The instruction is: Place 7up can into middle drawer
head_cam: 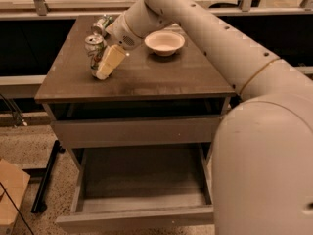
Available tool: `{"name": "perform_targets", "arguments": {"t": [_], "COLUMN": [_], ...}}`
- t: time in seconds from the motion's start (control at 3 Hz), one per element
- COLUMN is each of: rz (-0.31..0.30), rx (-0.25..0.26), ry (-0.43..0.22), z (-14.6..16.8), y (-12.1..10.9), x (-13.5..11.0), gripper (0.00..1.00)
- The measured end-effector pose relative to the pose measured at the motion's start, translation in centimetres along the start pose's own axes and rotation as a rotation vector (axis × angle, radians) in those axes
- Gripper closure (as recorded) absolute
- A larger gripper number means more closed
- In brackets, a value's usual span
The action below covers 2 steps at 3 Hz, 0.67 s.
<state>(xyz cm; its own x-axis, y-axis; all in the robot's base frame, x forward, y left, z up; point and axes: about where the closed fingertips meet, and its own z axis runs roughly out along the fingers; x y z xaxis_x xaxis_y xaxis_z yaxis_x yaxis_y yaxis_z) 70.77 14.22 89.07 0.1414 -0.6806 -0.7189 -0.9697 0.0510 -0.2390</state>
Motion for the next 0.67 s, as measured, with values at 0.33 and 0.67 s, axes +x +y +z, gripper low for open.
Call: {"name": "perform_targets", "arguments": {"t": [0.33, 0.67], "rz": [0.013, 0.011], "rx": [-0.029, -0.07], "ry": [-0.043, -0.099], "z": [2.0, 3.6], "y": [-1.2, -1.2], "x": [-0.3, -1.2], "gripper": [0.0, 0.18]}}
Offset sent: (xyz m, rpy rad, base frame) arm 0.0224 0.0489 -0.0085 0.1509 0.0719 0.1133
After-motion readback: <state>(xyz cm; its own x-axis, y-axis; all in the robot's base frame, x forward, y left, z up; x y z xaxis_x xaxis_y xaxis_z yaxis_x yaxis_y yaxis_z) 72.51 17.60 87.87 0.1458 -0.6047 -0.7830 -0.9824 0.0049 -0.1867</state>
